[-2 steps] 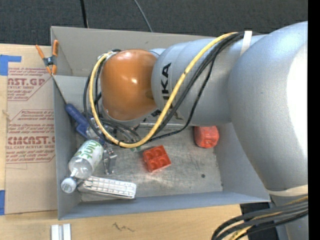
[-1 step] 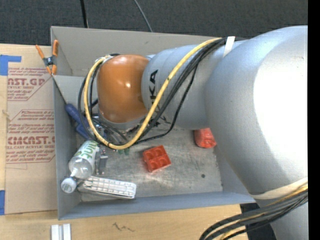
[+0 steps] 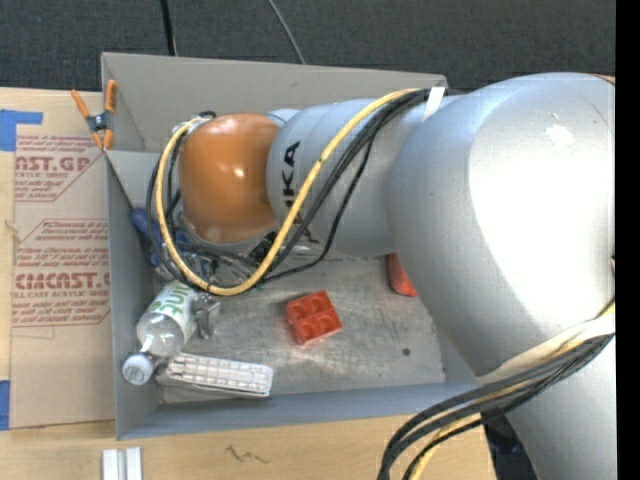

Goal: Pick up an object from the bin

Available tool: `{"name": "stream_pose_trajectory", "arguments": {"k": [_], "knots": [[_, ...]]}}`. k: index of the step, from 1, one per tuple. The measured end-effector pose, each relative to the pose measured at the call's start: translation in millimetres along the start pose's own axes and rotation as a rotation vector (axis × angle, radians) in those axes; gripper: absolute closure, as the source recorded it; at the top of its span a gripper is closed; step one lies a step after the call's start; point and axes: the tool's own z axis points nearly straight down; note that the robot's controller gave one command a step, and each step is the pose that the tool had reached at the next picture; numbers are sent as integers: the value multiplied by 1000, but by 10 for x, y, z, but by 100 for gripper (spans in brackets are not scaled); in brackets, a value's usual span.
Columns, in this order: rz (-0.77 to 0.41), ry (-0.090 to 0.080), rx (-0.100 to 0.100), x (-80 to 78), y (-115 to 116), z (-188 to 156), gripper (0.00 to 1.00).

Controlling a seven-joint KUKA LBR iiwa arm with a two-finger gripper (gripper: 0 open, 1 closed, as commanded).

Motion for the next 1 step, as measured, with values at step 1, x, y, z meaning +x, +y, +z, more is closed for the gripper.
{"name": "stream_pose_trajectory", "arguments": {"k": [1], "knots": [[0,0,0,0,0,0,100]]}}
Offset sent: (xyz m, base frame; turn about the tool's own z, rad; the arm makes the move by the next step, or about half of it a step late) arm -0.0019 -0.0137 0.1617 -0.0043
